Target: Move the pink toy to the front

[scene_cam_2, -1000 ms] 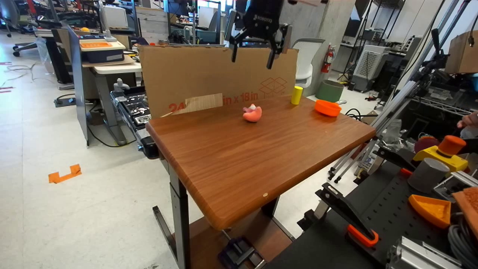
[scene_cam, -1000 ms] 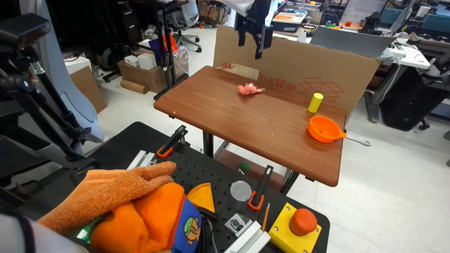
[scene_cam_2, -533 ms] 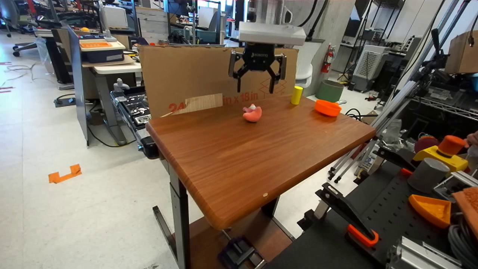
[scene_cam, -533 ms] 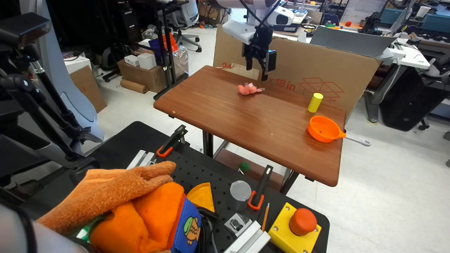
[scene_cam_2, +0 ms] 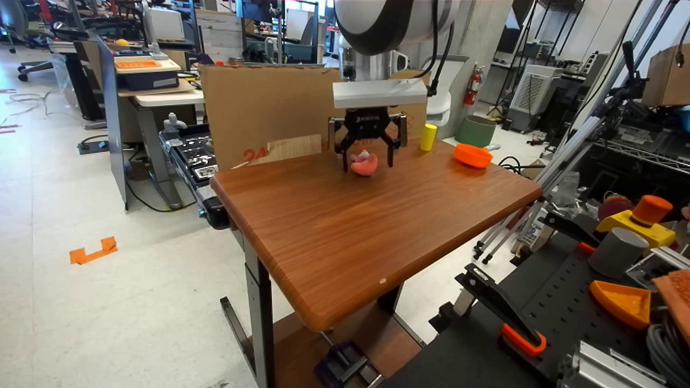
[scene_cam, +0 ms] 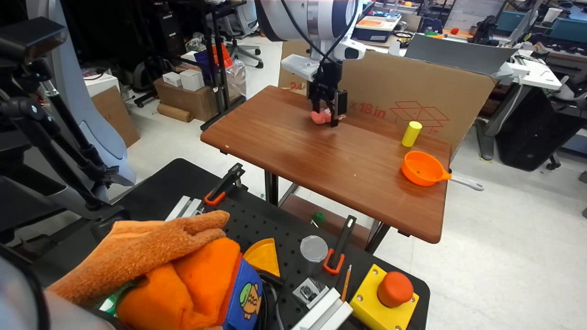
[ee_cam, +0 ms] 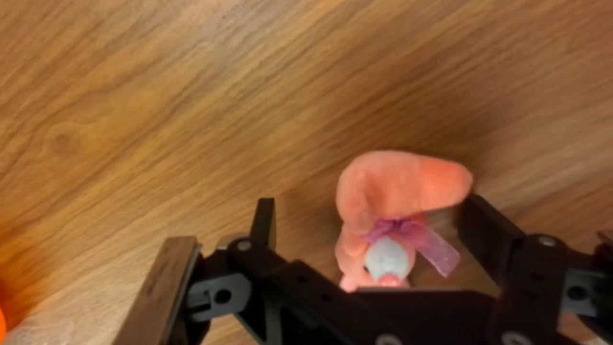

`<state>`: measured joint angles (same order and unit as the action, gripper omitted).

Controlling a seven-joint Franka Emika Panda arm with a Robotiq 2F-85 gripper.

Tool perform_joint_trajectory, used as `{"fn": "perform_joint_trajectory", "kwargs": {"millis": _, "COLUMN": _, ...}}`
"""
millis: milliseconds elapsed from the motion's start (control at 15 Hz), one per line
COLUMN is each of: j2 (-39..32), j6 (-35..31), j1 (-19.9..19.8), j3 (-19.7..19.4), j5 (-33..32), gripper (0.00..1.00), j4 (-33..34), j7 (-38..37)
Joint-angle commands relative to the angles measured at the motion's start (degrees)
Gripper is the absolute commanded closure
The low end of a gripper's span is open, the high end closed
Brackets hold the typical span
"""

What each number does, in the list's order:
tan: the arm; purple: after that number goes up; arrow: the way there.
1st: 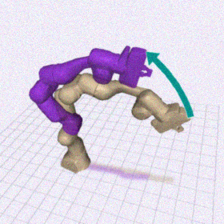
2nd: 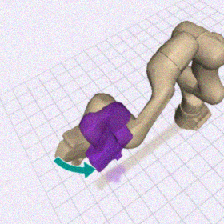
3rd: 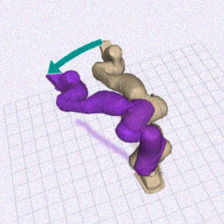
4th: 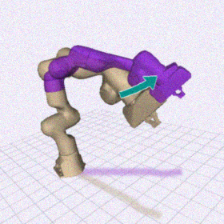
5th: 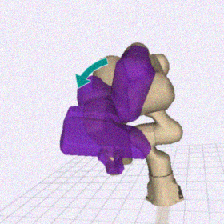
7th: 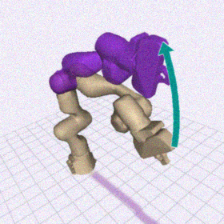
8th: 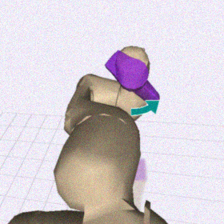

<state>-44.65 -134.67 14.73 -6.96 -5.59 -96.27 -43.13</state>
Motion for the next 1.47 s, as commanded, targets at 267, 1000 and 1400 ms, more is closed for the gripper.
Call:
{"fn": "perform_joint_trajectory", "kwargs": {"millis": 267, "j2": -1.71, "j6": 3.55, "j1": 4.05, "j3": -3.91, "j5": -6.15, "gripper": 0.62, "j4": 4.01, "j7": -4.66}}
{"fn": "perform_joint_trajectory", "kwargs": {"millis": 1000, "j2": 16.14, "j6": 9.44, "j1": 2.54, "j3": 6.97, "j5": -4.74, "gripper": 0.94, "j4": -16.68, "j7": 11.1}}
{"fn": "perform_joint_trajectory", "kwargs": {"millis": 1400, "j2": 18.23, "j6": 7.8, "j1": 4.15, "j3": 6.92, "j5": -10.33, "gripper": 0.94, "j4": -24.85, "j7": 11.03}}
